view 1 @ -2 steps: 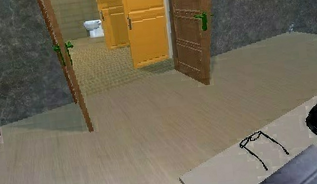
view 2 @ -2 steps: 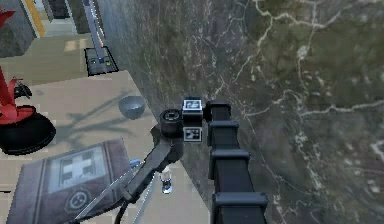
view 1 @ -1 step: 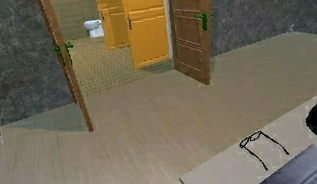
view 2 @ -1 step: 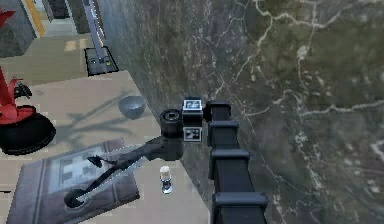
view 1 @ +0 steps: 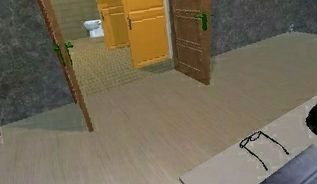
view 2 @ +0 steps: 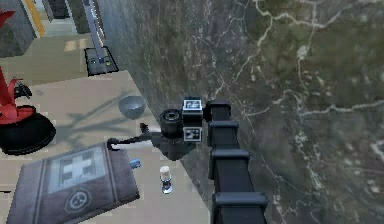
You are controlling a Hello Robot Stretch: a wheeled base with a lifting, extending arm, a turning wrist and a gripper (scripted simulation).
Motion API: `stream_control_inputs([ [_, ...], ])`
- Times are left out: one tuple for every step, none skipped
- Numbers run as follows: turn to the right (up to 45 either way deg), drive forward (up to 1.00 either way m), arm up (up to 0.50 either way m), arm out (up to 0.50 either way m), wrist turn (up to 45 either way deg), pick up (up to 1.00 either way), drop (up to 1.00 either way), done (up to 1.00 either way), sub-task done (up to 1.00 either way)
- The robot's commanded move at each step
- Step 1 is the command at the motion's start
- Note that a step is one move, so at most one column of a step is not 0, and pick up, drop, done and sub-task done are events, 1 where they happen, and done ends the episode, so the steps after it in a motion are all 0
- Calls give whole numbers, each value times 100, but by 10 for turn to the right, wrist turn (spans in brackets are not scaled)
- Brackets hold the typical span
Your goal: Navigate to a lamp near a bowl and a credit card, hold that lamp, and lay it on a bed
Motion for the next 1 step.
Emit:
stream_control_inputs([
  [0, 0, 0, 0, 240, 0, 0, 0, 0],
])
